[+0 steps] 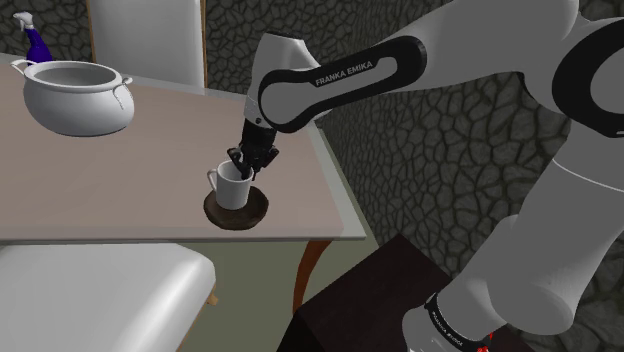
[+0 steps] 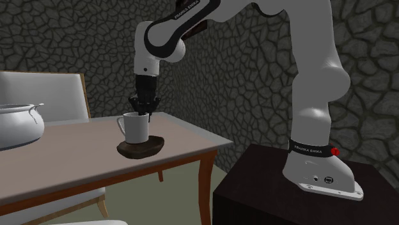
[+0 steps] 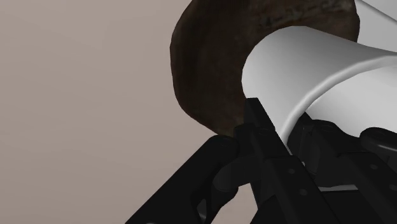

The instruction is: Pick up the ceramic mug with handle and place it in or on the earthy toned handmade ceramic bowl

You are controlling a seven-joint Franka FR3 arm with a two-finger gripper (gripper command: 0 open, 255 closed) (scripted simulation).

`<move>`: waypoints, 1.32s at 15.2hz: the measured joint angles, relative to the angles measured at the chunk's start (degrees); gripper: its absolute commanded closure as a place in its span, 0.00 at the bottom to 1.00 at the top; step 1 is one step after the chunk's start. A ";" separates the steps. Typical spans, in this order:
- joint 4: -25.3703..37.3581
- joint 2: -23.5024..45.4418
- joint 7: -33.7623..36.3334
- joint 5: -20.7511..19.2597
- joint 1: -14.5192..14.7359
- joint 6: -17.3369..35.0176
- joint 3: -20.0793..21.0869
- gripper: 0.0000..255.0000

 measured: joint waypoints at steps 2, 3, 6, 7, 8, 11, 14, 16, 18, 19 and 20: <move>0.00 0.02 0.01 -0.01 0.00 0.02 0.00 1.00; 0.00 0.02 0.01 -0.01 0.00 0.03 0.00 0.00; 0.01 0.01 0.00 0.00 0.00 0.03 0.00 0.00; 0.01 0.01 0.00 0.00 0.00 0.03 0.00 0.00; 0.01 0.01 0.00 0.00 0.00 0.03 0.00 0.00; 0.80 -1.40 -0.25 0.32 -0.16 -2.12 0.01 0.00; 2.41 -3.45 -0.55 0.74 -0.38 -5.73 -0.01 0.00; 2.61 -3.82 -0.56 0.81 -0.37 -6.31 0.01 0.00; 2.68 -3.88 -0.56 0.82 -0.38 -6.46 0.02 0.00; 2.68 -3.89 -0.57 0.82 -0.38 -6.48 0.01 0.00; 2.68 -3.90 -0.57 0.83 -0.38 -6.50 0.01 0.00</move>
